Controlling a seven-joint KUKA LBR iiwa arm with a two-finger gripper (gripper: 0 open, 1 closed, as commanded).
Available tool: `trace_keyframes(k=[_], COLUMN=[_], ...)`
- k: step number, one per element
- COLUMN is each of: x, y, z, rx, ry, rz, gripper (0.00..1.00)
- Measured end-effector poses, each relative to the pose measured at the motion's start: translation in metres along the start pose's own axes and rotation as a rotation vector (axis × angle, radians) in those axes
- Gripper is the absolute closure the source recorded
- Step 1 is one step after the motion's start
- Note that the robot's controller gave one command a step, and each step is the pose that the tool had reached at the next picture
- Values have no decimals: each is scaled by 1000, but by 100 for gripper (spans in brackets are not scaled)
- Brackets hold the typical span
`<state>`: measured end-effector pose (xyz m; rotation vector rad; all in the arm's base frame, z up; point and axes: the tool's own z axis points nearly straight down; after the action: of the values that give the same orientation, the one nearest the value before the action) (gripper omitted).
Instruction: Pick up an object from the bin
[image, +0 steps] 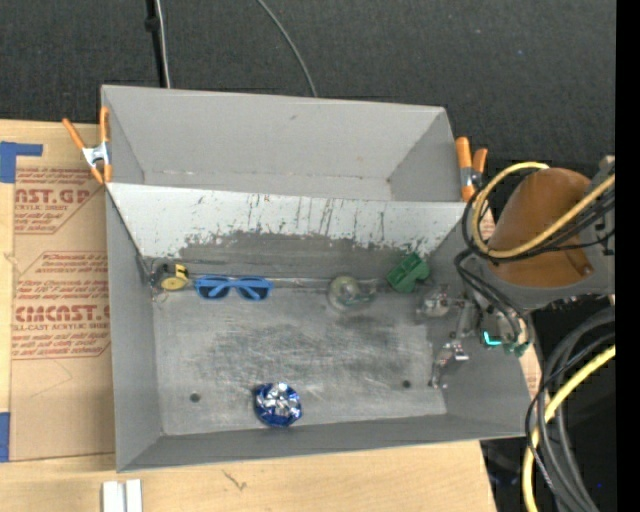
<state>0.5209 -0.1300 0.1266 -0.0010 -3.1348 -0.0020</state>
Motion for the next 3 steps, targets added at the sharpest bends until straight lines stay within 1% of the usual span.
trace_keyframes(k=[1,2,3], x=[28,1,1], y=[48,118,258], z=[34,52,54], rx=[-2,-1,-1], ry=[-1,-14,-17], rz=[-25,40,-62], gripper=[0,0,0])
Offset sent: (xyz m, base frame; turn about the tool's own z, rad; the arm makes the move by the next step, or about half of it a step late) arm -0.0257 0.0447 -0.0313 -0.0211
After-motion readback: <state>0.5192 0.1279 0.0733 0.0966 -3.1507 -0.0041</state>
